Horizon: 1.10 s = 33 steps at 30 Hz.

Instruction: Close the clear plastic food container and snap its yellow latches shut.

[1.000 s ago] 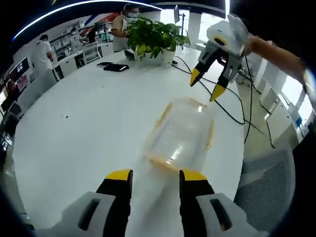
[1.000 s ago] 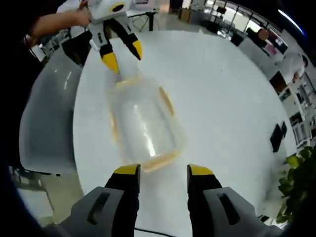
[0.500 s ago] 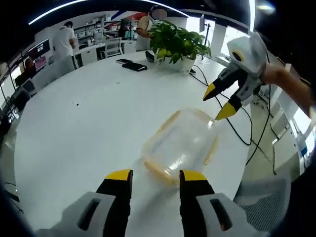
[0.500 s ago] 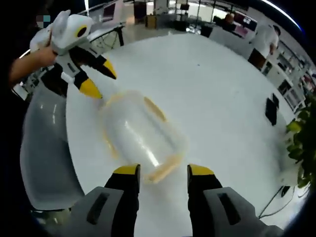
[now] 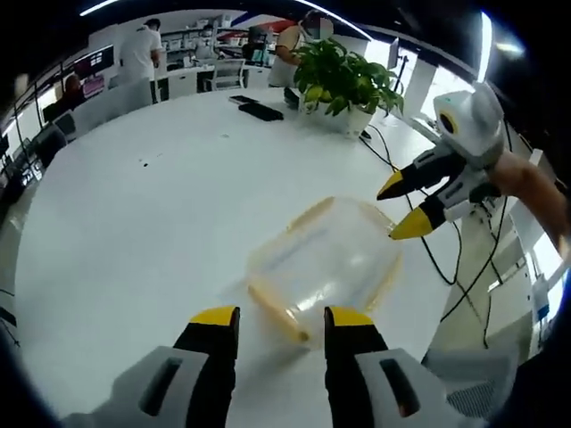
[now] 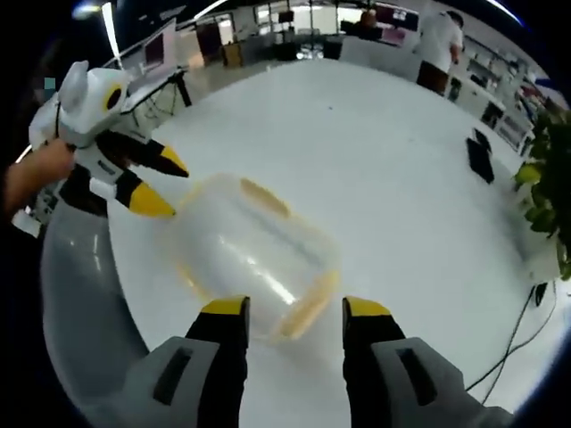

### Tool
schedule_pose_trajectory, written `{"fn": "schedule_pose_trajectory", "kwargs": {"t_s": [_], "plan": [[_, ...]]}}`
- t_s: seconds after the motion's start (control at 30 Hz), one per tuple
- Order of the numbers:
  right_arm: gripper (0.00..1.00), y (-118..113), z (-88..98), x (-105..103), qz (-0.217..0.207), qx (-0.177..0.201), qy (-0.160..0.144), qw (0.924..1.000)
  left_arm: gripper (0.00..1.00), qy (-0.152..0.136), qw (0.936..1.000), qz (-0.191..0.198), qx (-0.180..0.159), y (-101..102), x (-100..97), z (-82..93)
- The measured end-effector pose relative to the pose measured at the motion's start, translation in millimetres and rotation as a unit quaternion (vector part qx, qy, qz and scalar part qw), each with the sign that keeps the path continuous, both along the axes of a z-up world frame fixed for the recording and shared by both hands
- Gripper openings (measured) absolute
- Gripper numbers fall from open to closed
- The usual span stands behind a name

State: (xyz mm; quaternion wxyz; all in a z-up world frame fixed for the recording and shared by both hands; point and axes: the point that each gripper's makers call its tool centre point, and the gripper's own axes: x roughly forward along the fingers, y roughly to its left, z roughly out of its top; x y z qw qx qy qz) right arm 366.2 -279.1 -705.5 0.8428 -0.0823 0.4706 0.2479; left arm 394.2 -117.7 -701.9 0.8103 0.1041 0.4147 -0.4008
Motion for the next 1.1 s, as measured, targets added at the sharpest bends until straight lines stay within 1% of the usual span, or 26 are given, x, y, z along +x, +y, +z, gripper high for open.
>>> {"fn": "schedule_pose_trajectory", "kwargs": {"t_s": [0.07,0.3,0.33,0.43,0.5,0.6,0.67,0.8,1.1], "plan": [[0.4,0.0,-2.2,0.2,-0.007,0.004,0.005,1.0,0.33,0.011,0.9999,0.003,-0.007,-2.6,-1.4,-2.6],[0.4,4.8,-6.6,1.7,-0.016,0.024,0.017,0.9994,0.32,0.027,0.9995,0.007,-0.015,-6.6,-1.0,-10.2],[0.4,5.5,-6.5,2.3,-0.02,0.029,0.02,0.9992,0.32,0.032,0.9992,0.011,-0.022,-8.8,-0.5,-10.2],[0.4,8.4,-7.3,1.7,-0.021,0.039,0.027,0.9986,0.32,0.04,0.9988,0.011,-0.025,-10.4,-3.5,-10.8],[0.41,8.9,-8.9,1.8,-0.03,0.05,0.035,0.9977,0.31,0.047,0.9984,0.011,-0.028,-11.4,-3.3,-12.1],[0.42,14.0,-8.2,-1.2,-0.031,0.057,0.04,0.9971,0.32,0.052,0.9982,0.01,-0.029,-11.7,-4.6,-12.8],[0.44,14.7,-8.5,-1.4,-0.031,0.057,0.041,0.997,0.32,0.061,0.9975,0.012,-0.034,-13.2,-5.6,-14.7],[0.45,17.3,-9.1,-3.1,-0.044,0.064,0.051,0.9956,0.33,0.069,0.9967,0.018,-0.039,-13.2,-5.9,-16.0],[0.43,20.6,-10.1,-4.2,-0.073,0.075,0.063,0.9924,0.33,0.076,0.9954,0.033,-0.047,-14.1,-5.9,-17.0]]}}
